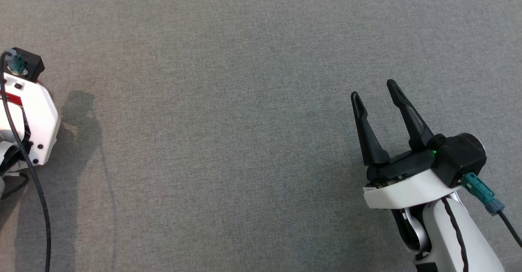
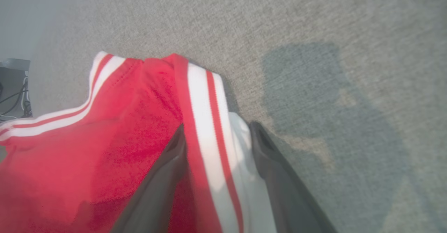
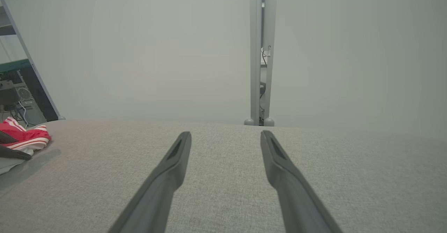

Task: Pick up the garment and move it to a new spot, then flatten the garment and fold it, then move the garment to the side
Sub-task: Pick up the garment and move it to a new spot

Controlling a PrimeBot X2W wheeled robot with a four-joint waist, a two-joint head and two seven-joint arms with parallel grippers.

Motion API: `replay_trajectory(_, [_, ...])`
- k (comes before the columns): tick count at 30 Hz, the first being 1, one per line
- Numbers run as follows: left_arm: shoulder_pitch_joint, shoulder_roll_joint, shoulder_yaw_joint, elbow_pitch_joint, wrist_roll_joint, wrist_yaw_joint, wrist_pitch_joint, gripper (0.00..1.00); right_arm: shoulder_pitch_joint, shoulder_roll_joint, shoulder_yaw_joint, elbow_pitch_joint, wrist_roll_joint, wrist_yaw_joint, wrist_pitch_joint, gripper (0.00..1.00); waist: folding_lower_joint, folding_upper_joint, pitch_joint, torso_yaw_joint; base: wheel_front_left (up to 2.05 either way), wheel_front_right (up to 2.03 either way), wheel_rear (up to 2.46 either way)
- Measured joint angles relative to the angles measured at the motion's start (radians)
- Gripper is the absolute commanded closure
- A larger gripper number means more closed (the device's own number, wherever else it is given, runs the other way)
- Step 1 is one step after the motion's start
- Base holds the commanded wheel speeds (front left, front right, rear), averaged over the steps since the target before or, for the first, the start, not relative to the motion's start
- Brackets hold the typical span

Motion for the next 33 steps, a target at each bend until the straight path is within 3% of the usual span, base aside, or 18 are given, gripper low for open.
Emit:
replay_trajectory(1, [0.0,-0.005,0.002,0.002,-0.006,0.0,-0.001,1.0,0.0,0.0,-0.001,0.0,0.0,0.0,0.0,0.0,0.0,0.0,0.0,0.001,0.0,0.0,0.0])
replay_trajectory(16, [-0.009,-0.054,0.065,-0.029,-0.026,0.087,-0.27,1.0,0.024,0.0,-0.01,0.026,-0.025,0.0,0.0,0.0,0.0001,0.0,-0.091,0.059,0.0,0.0,0.0])
replay_trajectory(33, [0.027,-0.11,0.17,-0.241,-0.013,0.214,-0.767,1.0,0.106,0.0,-0.033,0.049,-0.045,0.0,0.0,0.0,0.0,0.0,-0.264,0.189,0.0,0.0,0.0])
